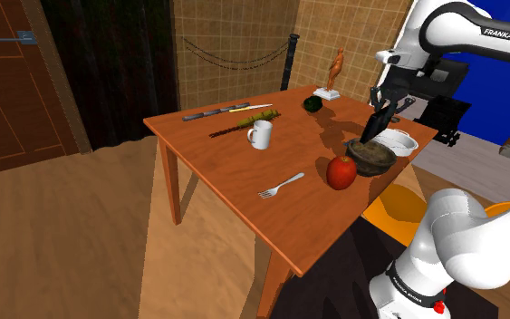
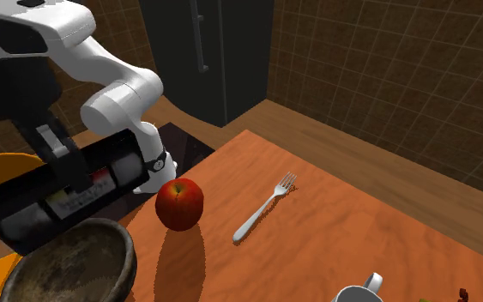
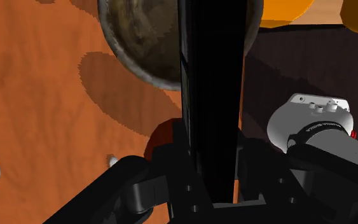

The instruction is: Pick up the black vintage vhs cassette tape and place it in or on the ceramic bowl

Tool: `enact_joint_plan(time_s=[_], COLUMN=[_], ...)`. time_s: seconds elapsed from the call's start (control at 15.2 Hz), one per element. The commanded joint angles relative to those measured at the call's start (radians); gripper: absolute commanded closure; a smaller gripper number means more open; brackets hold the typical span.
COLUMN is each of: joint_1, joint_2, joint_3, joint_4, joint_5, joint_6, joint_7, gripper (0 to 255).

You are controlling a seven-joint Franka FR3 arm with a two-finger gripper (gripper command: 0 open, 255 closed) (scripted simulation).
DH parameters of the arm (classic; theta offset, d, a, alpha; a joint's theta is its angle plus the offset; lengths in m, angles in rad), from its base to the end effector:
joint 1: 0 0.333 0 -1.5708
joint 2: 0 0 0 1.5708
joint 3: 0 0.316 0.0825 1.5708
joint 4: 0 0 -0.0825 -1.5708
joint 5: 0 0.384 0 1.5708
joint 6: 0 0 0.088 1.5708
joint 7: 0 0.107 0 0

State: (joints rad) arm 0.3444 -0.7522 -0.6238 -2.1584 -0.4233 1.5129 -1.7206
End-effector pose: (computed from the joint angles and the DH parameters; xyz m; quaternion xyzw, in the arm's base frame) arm 0.3141 -0.2119 0.5997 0.7124 0.7017 -0.0052 0.0031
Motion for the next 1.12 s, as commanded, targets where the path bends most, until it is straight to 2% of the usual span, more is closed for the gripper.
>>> enact_joint_plan(time_s=[0.0, 0.26, 1.06], joint_1=[0.003, 0.022, 0.002], joint_2=[0.023, 0.078, 0.044], joint_3=[-0.049, -0.155, -0.201], joint_4=[0.043, 0.134, -0.035], joint_5=[-0.019, -0.044, -0.090], joint_6=[-0.001, 0.002, 0.144], joint_7=[-0.053, -0.156, -0.131], gripper=[255, 255, 255])
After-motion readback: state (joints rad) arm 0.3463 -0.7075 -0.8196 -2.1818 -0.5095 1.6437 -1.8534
